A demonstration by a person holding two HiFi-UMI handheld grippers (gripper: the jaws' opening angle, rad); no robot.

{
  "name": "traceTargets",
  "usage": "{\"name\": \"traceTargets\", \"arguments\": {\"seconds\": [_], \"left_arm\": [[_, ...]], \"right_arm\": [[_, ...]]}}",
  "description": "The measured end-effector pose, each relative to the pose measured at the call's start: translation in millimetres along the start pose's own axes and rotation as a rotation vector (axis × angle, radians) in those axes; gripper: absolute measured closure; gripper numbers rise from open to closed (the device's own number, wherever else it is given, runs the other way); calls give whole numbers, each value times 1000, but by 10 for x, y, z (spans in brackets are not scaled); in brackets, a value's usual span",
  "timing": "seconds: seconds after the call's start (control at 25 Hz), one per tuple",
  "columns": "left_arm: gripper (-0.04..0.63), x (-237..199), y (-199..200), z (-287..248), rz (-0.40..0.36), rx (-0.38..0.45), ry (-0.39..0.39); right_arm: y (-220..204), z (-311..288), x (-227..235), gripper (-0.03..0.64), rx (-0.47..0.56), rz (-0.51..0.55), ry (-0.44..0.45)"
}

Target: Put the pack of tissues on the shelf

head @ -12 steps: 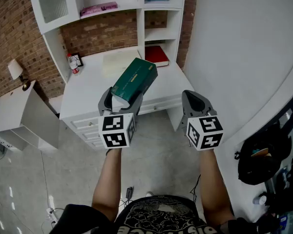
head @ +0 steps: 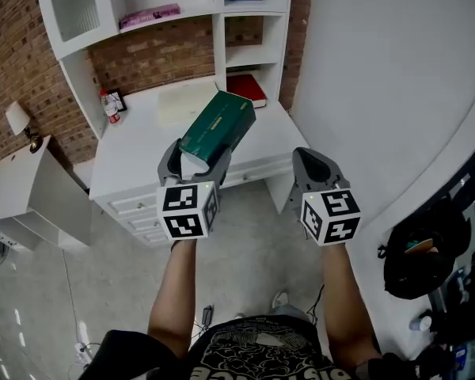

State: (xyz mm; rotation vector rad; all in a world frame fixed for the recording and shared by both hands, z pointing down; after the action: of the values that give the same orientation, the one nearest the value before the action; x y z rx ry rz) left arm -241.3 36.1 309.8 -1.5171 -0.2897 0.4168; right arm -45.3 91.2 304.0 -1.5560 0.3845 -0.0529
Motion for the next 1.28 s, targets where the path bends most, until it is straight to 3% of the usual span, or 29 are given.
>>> {"name": "traceTargets", "arguments": {"seconds": [0.28, 1.28], "left_arm": [[153, 166, -86, -342, -13, -9, 5], [158, 788, -60, -2077, -35, -3, 189]], "right_arm": [[-165, -212, 311, 614, 8, -22, 20], [-388, -1508, 1935, 614, 61, -36, 243]]}}
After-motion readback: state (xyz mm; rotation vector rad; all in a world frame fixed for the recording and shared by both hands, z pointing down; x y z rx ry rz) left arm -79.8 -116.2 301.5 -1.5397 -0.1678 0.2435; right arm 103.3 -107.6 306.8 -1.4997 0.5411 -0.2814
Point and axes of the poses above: the fingertips, and each gripper's own axes: z backward along the fingers, x to its right, y out of its top, the point moved 1 cm from there along z, backward along the fingers, and after that the axes turned 5 degrees about z, right-handed, at the moved point
